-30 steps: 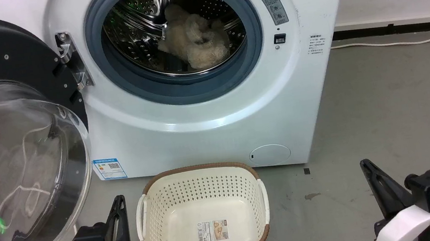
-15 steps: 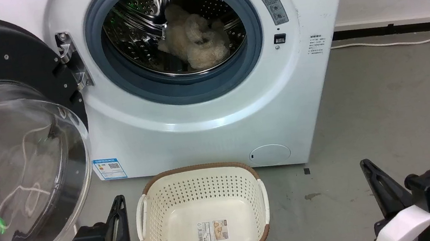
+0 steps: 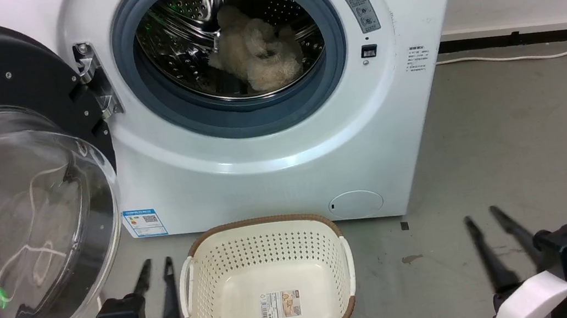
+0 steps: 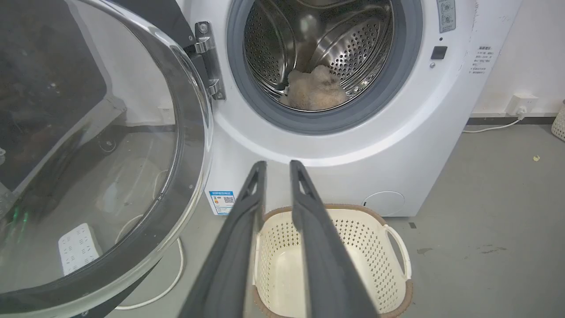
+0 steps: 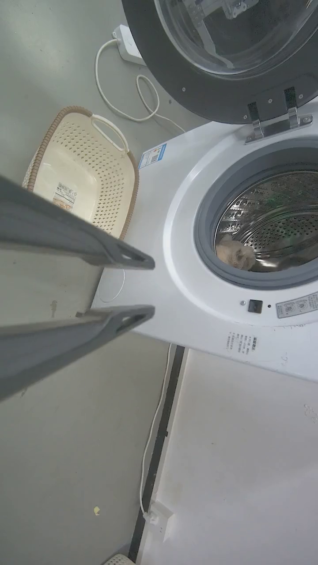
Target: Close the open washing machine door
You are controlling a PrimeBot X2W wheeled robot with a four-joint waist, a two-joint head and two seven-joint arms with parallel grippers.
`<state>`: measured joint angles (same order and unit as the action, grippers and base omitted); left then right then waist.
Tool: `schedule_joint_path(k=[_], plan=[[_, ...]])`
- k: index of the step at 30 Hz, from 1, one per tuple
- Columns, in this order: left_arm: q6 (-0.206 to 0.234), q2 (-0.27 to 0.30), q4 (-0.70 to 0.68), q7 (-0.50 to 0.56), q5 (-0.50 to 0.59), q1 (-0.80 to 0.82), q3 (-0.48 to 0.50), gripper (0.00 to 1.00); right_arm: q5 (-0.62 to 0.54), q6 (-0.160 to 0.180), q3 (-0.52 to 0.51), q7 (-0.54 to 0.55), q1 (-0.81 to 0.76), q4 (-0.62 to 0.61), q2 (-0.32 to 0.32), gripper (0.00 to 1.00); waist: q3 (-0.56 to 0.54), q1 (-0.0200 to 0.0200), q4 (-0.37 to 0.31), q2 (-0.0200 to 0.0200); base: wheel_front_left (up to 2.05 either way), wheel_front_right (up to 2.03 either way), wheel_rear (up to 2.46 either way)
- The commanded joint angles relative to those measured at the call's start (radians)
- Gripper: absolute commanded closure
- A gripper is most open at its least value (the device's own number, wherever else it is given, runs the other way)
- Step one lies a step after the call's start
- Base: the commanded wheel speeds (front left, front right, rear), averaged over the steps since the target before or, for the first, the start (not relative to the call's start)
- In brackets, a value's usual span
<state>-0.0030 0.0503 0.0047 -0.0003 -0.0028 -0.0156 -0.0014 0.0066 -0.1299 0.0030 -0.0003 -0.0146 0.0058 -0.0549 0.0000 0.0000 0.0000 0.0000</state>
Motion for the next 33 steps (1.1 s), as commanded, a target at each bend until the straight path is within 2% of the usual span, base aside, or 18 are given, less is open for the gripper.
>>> schedule_joint_path(k=[1, 20, 33], plan=[[0.000, 0.000, 0.000, 0.000, 0.000, 0.000, 0.000, 0.00, 0.000, 0.000, 0.000, 0.000, 0.000, 0.000, 0.000, 0.00, 0.000, 0.0000, 0.000, 0.0000, 0.00, 0.00, 0.00], [0.002, 0.003, -0.001, -0.040, -0.002, -0.008, -0.009, 0.00, 0.024, 0.000, -0.005, -0.040, -0.011, -0.004, 0.001, 0.00, -0.005, 0.0000, 0.026, 0.0000, 0.00, 0.00, 0.00], [0.002, 0.014, -0.004, -0.071, -0.001, -0.017, -0.015, 0.00, 0.032, 0.000, 0.031, -0.071, -0.015, 0.011, 0.001, 0.00, -0.019, 0.0000, 0.125, 0.0000, 0.00, 0.00, 0.00]])
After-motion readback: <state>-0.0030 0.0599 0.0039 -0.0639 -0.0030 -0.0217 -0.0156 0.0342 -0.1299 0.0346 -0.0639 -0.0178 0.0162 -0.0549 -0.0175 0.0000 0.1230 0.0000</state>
